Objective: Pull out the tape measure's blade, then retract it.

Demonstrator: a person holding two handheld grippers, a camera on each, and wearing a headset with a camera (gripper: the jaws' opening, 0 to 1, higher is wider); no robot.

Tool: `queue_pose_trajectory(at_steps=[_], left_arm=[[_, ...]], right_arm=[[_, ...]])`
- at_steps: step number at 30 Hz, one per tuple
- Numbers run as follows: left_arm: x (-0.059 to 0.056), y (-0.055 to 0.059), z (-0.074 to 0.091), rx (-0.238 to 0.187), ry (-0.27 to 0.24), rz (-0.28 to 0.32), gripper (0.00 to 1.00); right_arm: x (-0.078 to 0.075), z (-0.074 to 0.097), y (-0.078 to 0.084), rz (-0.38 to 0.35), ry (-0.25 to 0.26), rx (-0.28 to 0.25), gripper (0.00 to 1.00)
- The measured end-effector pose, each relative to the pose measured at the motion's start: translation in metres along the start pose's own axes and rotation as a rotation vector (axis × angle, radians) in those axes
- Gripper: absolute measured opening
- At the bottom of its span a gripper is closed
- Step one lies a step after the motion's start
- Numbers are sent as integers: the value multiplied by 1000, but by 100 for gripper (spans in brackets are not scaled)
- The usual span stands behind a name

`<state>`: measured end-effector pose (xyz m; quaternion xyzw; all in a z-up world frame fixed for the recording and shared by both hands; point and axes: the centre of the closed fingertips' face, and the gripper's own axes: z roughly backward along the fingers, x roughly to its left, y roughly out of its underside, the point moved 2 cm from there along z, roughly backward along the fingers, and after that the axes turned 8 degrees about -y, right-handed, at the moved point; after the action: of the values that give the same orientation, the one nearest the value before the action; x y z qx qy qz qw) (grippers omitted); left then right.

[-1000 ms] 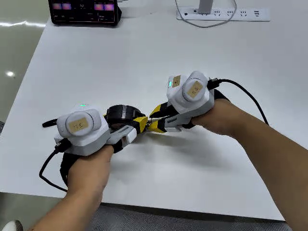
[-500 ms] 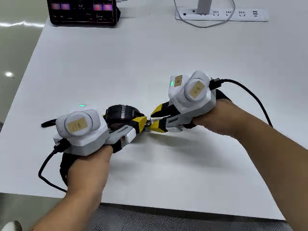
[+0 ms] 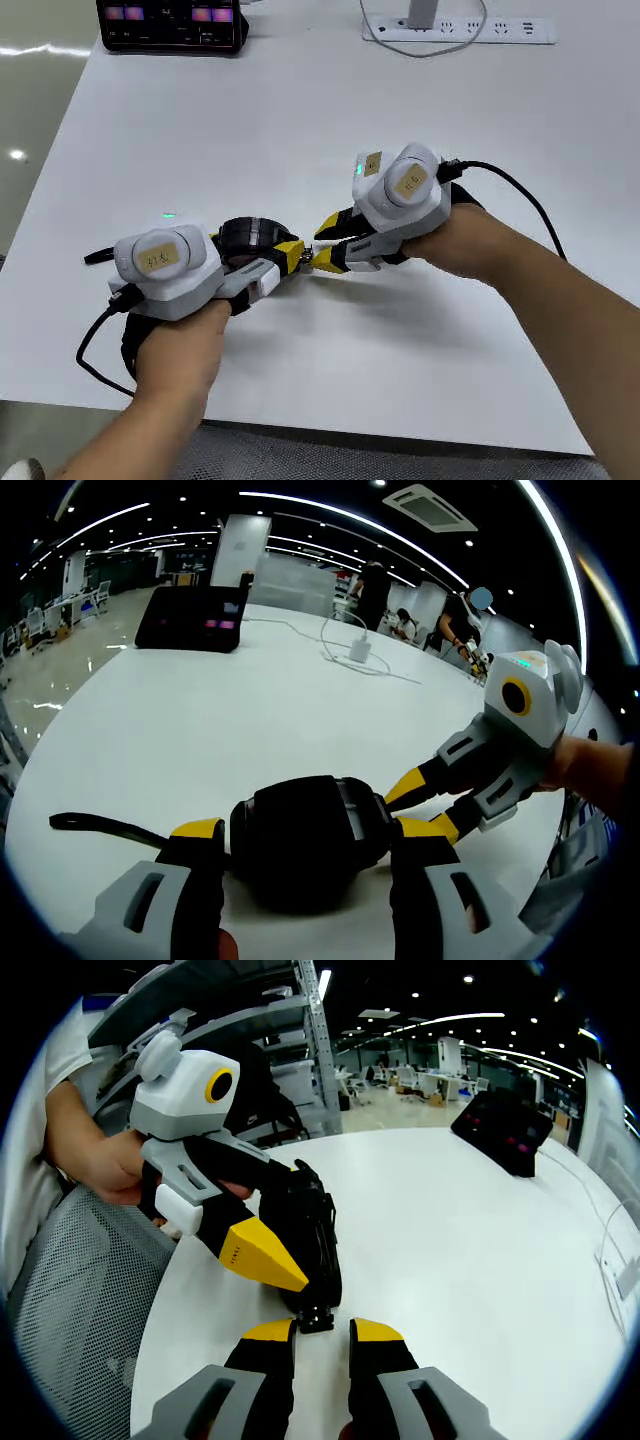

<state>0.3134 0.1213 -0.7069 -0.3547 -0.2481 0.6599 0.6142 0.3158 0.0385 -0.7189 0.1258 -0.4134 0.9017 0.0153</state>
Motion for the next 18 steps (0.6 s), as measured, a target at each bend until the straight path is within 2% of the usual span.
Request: queue_pose_trajectory(at_steps=[4,12,16,18], left_arm=[[1,-1,2,-7,7,-27,64],[3,-3,4,-11,18,-27,65],[3,-4,8,-15,41,-52,64],[6,-4,10,-18,39,-91,65]], right_arm=[[1,5,1,-3,11,-7,19],[1,9,4,-7,23,-7,19],[2,18,5,-9,42,-13,22],[1,24,7,-4,57,-17,26]])
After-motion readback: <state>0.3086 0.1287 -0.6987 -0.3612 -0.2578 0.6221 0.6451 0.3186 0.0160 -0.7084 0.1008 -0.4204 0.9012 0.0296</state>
